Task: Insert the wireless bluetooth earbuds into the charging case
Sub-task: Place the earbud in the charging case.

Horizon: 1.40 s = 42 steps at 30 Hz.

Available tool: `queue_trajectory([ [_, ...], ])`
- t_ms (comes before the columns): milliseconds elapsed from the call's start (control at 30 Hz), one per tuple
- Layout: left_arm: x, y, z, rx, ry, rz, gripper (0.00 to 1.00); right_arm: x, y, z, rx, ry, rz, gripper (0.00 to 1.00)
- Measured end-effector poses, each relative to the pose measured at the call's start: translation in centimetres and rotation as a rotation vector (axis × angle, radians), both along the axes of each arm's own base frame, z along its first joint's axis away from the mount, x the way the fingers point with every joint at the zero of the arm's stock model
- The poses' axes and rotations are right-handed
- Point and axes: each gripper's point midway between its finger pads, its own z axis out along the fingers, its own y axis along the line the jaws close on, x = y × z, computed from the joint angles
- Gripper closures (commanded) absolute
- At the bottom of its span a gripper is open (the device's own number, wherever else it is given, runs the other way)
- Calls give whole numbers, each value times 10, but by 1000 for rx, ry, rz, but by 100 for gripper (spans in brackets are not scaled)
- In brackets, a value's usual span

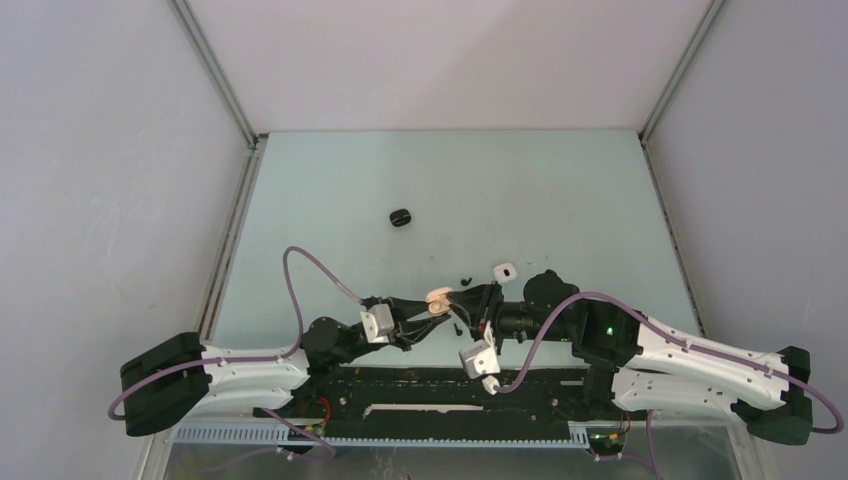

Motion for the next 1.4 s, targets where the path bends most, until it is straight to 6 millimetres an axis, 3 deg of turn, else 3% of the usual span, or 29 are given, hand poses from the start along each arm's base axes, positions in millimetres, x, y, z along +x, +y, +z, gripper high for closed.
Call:
queue_trajectory([
  [100,0,0,0,0,0,0,100,0,0,-1,-5,-1,0,96],
  [300,0,0,-1,4,2,0,100,1,-2,-5,-21,-3,-5,64],
  [733,2,-1,-5,14,7,5,100,-3,-7,-9,-41,19,-16,43],
  [867,2,-1,-4,10,6,6,100,-4,-5,-18,-90,85,-30,29],
  [967,3,-1,-5,14,8,6,100,-6,-5,-12,-101,146,-50,14],
  [1100,3,-2,-7,20,10,6,100,-6,-7,12,-52,222,-89,1],
  [1233,4,-3,-11,32,16,6,100,-2,-9,28,-15,306,-135,2],
  [1400,3,-3,-13,38,17,4,100,8,-5,21,-59,470,-205,3],
])
